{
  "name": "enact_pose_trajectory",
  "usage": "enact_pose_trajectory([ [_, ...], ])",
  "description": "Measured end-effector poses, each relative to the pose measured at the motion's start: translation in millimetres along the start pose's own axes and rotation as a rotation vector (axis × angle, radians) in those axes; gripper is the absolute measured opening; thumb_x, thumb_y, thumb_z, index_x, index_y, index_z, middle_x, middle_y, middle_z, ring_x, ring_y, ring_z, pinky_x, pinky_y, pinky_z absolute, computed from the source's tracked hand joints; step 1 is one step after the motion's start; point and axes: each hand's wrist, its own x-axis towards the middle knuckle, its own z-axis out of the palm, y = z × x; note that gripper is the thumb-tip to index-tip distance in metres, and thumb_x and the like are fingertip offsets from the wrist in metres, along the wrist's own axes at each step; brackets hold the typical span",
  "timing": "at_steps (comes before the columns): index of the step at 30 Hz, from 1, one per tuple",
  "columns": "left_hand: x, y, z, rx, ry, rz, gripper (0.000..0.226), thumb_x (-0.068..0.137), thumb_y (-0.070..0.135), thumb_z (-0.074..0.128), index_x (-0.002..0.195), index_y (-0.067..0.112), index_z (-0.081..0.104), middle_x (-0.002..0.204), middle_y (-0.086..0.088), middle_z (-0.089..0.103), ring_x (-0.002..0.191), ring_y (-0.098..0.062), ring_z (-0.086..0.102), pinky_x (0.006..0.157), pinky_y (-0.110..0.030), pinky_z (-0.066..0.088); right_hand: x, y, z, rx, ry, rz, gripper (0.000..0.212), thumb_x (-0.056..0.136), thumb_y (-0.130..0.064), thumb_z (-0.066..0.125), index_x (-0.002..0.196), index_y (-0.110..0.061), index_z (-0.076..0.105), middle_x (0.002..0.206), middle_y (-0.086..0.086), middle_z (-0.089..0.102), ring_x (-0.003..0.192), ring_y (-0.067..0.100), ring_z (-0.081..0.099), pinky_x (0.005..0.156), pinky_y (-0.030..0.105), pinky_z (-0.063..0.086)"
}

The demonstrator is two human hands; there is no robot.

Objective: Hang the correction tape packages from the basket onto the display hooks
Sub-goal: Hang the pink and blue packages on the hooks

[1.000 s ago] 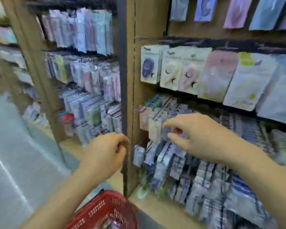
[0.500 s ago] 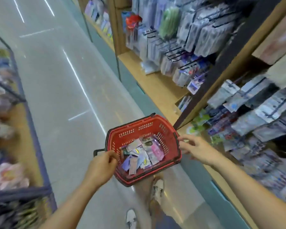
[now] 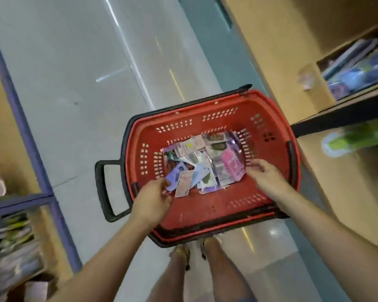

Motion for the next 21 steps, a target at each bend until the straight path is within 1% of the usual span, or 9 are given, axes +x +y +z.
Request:
enact_pose_trajectory([
  [3, 77.7, -9.7, 47.5, 0.080, -0.079, 0.044, 0.048, 0.083, 0.019, 0.071, 0.128, 0.012, 0.057, 0.125, -0.013, 0.061, 0.117, -0.033, 0.056, 0.092, -0.037, 0.044, 74.3, 21.9, 35.9, -0.082, -0.052, 0.039, 0.042, 0.093, -0.013, 0.065, 0.132, -0.005, 0.051, 0.116, 0.010, 0.061, 0.104, 0.024, 0.057, 0.083, 0.029, 0.041],
  [6, 156.0, -16.5, 92.6, 0.213, -0.158, 0.081, 0.047, 0.081, 0.022, 0.073, 0.123, 0.016, 0.054, 0.127, -0.015, 0.058, 0.119, -0.037, 0.053, 0.088, -0.035, 0.043, 152.3, 50.3, 68.4, -0.201, -0.061, 0.083, 0.056, 0.086, -0.008, 0.067, 0.137, -0.005, 0.044, 0.124, 0.015, 0.062, 0.106, 0.030, 0.061, 0.082, 0.033, 0.048],
  [9, 214.0, -27.7, 132.5, 0.309, -0.184, 0.028, 0.060, 0.085, 0.027, 0.071, 0.135, 0.008, 0.044, 0.137, -0.018, 0.051, 0.124, -0.037, 0.049, 0.098, -0.037, 0.040, 216.8, 78.5, 92.2, -0.297, -0.030, 0.143, 0.072, 0.086, -0.010, 0.067, 0.147, -0.004, 0.029, 0.128, 0.019, 0.056, 0.114, 0.037, 0.059, 0.083, 0.039, 0.050],
  [11, 240.1, -42.7, 155.0, 0.321, -0.215, -0.026, 0.067, 0.087, 0.029, 0.069, 0.141, 0.008, 0.036, 0.140, -0.018, 0.047, 0.128, -0.036, 0.046, 0.100, -0.038, 0.039, 247.4, 95.4, 105.5, -0.393, -0.035, 0.182, 0.079, 0.086, -0.009, 0.069, 0.150, -0.004, 0.024, 0.134, 0.019, 0.052, 0.120, 0.038, 0.056, 0.091, 0.040, 0.049],
  [15, 262.6, -73.3, 182.3, 0.168, -0.208, -0.189, 0.081, 0.085, 0.029, 0.069, 0.149, 0.021, 0.021, 0.133, -0.019, 0.055, 0.118, -0.041, 0.057, 0.093, -0.044, 0.047, 277.5, 123.5, 123.6, -0.605, 0.003, 0.109, 0.113, 0.070, -0.022, 0.085, 0.157, -0.026, 0.013, 0.140, 0.018, 0.047, 0.126, 0.039, 0.049, 0.105, 0.044, 0.046],
  [17, 262.9, -79.3, 184.6, 0.166, -0.182, -0.244, 0.068, 0.082, 0.030, 0.070, 0.139, 0.020, 0.034, 0.126, -0.017, 0.060, 0.113, -0.039, 0.060, 0.093, -0.046, 0.049, 282.8, 131.9, 125.5, -0.669, -0.006, 0.086, 0.132, 0.054, -0.045, 0.091, 0.156, -0.034, 0.007, 0.139, 0.015, 0.048, 0.128, 0.038, 0.046, 0.106, 0.049, 0.043],
  [18, 261.6, -79.7, 183.6, 0.177, -0.178, -0.252, 0.056, 0.081, 0.030, 0.071, 0.130, 0.018, 0.045, 0.120, -0.015, 0.063, 0.108, -0.037, 0.062, 0.090, -0.045, 0.051, 285.7, 136.5, 124.8, -0.690, -0.024, 0.107, 0.134, 0.048, -0.057, 0.090, 0.155, -0.031, 0.014, 0.140, 0.014, 0.048, 0.129, 0.037, 0.046, 0.105, 0.051, 0.043],
  [20, 260.1, -78.3, 178.9, 0.184, -0.171, -0.248, 0.039, 0.079, 0.030, 0.073, 0.113, 0.015, 0.062, 0.105, -0.010, 0.068, 0.095, -0.031, 0.066, 0.078, -0.037, 0.054, 281.0, 134.4, 121.9, -0.683, -0.069, 0.164, 0.113, 0.053, -0.067, 0.084, 0.144, -0.017, 0.041, 0.142, 0.017, 0.048, 0.131, 0.037, 0.045, 0.107, 0.047, 0.042],
  [21, 260.2, -77.7, 176.1, 0.155, -0.164, -0.248, 0.037, 0.077, 0.029, 0.075, 0.110, 0.013, 0.067, 0.102, -0.010, 0.069, 0.091, -0.031, 0.066, 0.073, -0.034, 0.053, 277.4, 132.1, 122.5, -0.664, -0.083, 0.173, 0.102, 0.060, -0.065, 0.083, 0.140, -0.013, 0.047, 0.143, 0.018, 0.046, 0.132, 0.036, 0.044, 0.108, 0.043, 0.041],
])
